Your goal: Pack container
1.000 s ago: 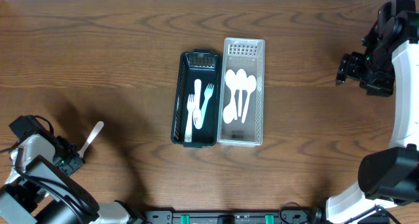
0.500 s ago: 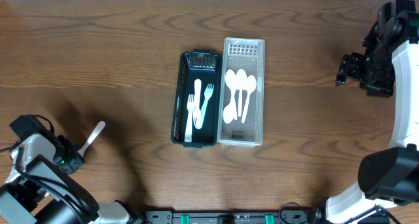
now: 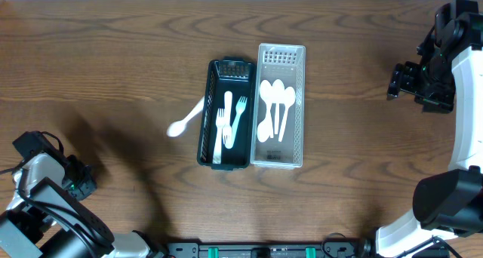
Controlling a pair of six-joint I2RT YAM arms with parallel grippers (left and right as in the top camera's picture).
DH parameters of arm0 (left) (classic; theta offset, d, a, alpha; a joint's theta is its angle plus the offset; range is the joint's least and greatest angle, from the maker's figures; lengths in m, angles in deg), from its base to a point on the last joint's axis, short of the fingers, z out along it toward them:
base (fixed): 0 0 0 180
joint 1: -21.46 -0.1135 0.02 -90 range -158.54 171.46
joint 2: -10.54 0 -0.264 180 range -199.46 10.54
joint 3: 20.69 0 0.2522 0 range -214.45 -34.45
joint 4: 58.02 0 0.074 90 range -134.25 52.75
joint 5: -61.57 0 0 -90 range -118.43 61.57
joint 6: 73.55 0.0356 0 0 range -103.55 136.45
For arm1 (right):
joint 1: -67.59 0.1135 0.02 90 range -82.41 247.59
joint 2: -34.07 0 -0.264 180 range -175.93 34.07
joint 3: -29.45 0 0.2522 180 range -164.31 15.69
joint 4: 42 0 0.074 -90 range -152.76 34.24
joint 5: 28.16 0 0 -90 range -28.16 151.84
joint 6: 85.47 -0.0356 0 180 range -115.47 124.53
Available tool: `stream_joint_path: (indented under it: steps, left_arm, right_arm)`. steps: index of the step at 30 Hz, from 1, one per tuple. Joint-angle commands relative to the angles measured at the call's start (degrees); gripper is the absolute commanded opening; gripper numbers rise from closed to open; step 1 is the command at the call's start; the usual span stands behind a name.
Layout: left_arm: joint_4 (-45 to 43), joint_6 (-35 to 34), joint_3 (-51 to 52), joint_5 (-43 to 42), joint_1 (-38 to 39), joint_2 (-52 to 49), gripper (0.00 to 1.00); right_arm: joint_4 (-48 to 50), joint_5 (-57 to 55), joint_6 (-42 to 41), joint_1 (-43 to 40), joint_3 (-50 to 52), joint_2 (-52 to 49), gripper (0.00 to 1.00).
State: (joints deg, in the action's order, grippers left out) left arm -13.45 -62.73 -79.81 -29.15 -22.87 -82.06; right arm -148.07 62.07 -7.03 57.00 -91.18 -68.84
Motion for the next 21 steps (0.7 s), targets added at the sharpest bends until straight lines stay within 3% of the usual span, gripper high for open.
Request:
stream_joint_path:
  steps: [1, 5, 8, 15, 21]
  left_arm:
    - [0.2, 1.2, 0.8, -0.8, 0.4, -2.1, 0.34]
    - [-0.2, 1.9, 0.8, -2.3, 0.5, -2.1, 0.47]
    - [-2.2, 8.3, 0.5, -2.8, 1.1, -2.1, 0.53]
    - [-2.2, 32.2, -6.0, -4.0, 7.1, -2.1, 0.53]
    - [7.6, 56.8, -24.0, -6.6, 19.6, -2.1, 0.53]
  right_arm:
    - [-0.1, 0.0, -0.6, 0.1, -0.2, -0.2, 0.8]
    - [-0.3, 0.0, -0.6, 0.1, -0.2, -0.2, 0.81]
    - [-0.3, 0.0, -0.6, 0.1, -0.2, -0.2, 0.81]
    - [-0.3, 0.0, -0.5, 0.1, -0.2, -0.2, 0.81]
    - [-0.3, 0.0, 0.0, 0.1, -0.2, -0.2, 0.81]
